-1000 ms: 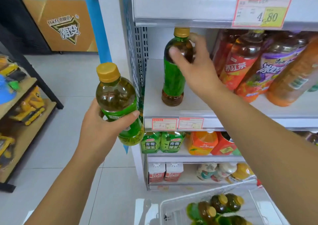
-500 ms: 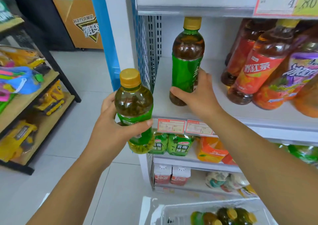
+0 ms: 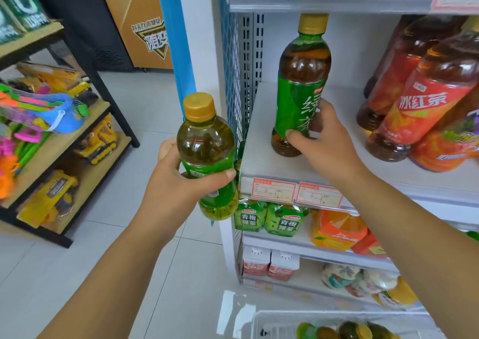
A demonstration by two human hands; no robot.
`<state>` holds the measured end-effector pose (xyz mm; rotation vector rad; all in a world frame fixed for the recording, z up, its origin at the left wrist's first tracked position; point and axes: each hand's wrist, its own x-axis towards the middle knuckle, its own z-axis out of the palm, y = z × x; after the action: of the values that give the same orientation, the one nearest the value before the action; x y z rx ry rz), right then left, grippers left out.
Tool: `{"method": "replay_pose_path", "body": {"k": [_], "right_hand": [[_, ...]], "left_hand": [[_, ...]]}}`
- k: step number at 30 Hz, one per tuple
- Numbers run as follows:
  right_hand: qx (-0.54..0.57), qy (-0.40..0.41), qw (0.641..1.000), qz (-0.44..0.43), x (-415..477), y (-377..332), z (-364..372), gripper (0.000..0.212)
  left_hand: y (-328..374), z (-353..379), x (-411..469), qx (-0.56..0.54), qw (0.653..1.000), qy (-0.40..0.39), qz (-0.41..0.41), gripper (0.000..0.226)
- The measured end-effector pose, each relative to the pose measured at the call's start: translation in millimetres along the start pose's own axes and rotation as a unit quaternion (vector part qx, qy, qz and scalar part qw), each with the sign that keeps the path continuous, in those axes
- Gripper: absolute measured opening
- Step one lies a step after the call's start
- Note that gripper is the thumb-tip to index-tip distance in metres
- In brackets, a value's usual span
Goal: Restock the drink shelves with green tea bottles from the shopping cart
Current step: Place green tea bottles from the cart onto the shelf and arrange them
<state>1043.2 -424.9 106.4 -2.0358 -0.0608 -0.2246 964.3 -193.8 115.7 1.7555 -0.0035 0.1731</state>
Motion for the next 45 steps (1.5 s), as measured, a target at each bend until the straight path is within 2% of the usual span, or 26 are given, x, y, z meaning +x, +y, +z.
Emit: {"method": "replay_pose_path", "body": {"k": [5, 14, 23, 31, 38, 42, 45], "right_hand": [[-0.031, 0.026, 0.999, -0.023, 7, 2, 3, 0.065], [-0.092, 0.035, 0.994, -0.053, 64, 2, 16, 0.064], [-0.076, 0.089, 0.992, -0.039, 141, 4, 51, 0.057], [-0.036, 0.114, 0.992, -0.043, 170, 15, 69, 0.057], [-0.005, 0.134, 0.991, -0.026, 179, 17, 75, 0.058], [0.022, 0.133, 0.991, -0.019, 180, 19, 78, 0.059], [0.020, 0.100, 0.995, 0.014, 175, 16, 76, 0.070]], "left_hand": [[-5, -2, 9, -0.008, 1.000, -0.022, -0.002, 0.060], [-10, 8, 19, -0.015, 0.994, -0.034, 0.099, 0.046], [-13, -3, 25, 0.018, 0.993, -0.071, 0.097, 0.048], [-7, -7, 25, 0.044, 0.991, -0.090, 0.095, 0.049], [-5, -7, 24, 0.021, 0.992, -0.088, 0.087, 0.047], [-3, -6, 24, 0.014, 0.993, -0.091, 0.078, 0.048], [0, -6, 23, 0.021, 0.993, -0.091, 0.068, 0.048]]}}
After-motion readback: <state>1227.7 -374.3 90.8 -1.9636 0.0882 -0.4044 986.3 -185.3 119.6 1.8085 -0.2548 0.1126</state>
